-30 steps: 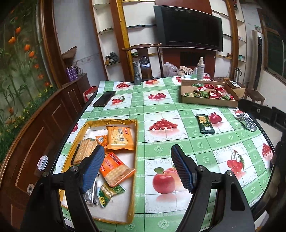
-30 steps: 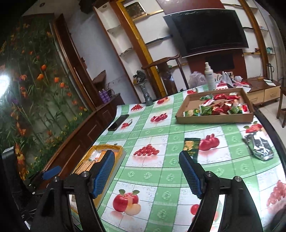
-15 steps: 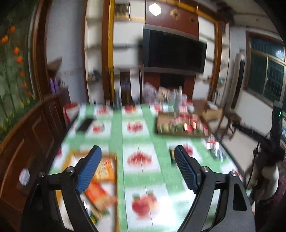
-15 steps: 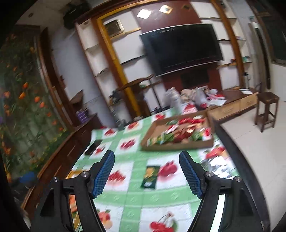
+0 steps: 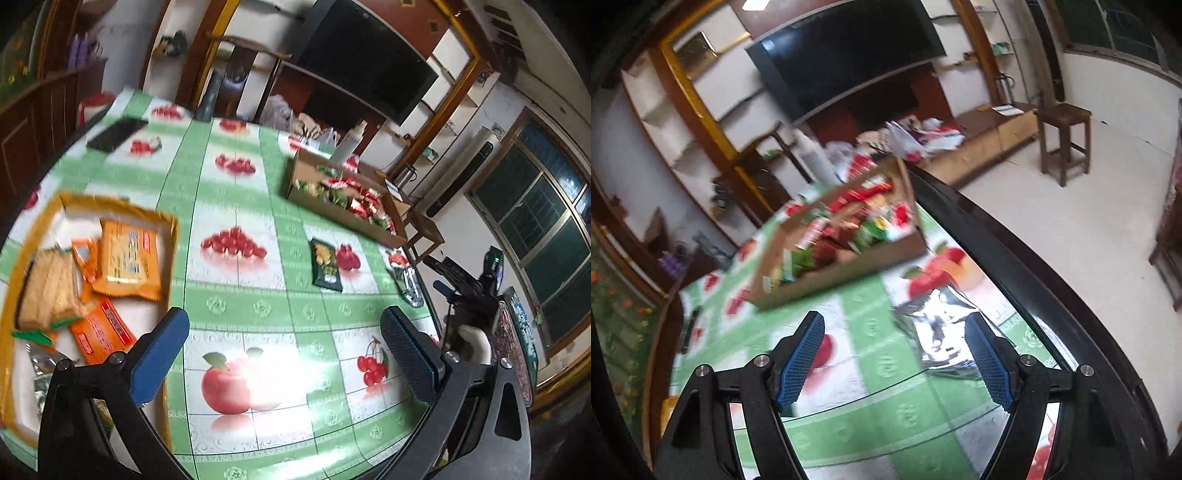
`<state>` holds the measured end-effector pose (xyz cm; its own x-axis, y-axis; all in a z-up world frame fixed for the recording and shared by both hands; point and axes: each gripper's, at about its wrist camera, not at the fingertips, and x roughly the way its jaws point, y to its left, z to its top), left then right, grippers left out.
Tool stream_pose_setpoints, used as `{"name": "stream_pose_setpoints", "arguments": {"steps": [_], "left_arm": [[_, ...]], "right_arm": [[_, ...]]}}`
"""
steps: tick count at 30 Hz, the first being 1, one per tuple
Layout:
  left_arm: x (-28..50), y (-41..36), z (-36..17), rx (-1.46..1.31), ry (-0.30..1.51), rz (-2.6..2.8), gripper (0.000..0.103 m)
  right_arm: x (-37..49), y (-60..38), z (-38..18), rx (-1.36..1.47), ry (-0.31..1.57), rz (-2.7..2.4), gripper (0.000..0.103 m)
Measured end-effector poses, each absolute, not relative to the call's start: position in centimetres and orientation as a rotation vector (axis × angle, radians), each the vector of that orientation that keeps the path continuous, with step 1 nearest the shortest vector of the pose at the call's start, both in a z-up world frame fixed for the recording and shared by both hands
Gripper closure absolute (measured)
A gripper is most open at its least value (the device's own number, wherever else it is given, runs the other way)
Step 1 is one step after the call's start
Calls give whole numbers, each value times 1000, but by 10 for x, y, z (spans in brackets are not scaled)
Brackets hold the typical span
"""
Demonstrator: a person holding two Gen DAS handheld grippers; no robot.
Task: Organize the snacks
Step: 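Grasp the silver foil bag on the table with the right tool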
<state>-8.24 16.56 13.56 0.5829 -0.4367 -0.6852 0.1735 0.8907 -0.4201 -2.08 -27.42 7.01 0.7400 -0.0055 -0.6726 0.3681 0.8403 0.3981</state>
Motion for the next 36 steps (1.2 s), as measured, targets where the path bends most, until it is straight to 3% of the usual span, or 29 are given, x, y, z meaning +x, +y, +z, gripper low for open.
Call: {"name": "stream_pose_setpoints", "arguments": {"steps": [7,16,23,27,31,36], "left_arm": [[-77,160,101,-365,966,-373,0],[-73,142,71,-335,1055,-365,0],[-78,133,68,-324,1060,-376,0],[-81,129,65,-312,1066,-381,0],[-82,123,61,-302,1072,-391,0],[-85,113,56,-285,1081,-407,0]], "right_arm": [[16,-279,29,512,793,-285,22],[34,-262,23,326,832,-320,22],[29,-265,12,485,929,-163,23],[3,-251,23,579,878,10,30],[-23,-257,47,592,751,-36,26],[-17,-247,50,558,773,-51,26]]}}
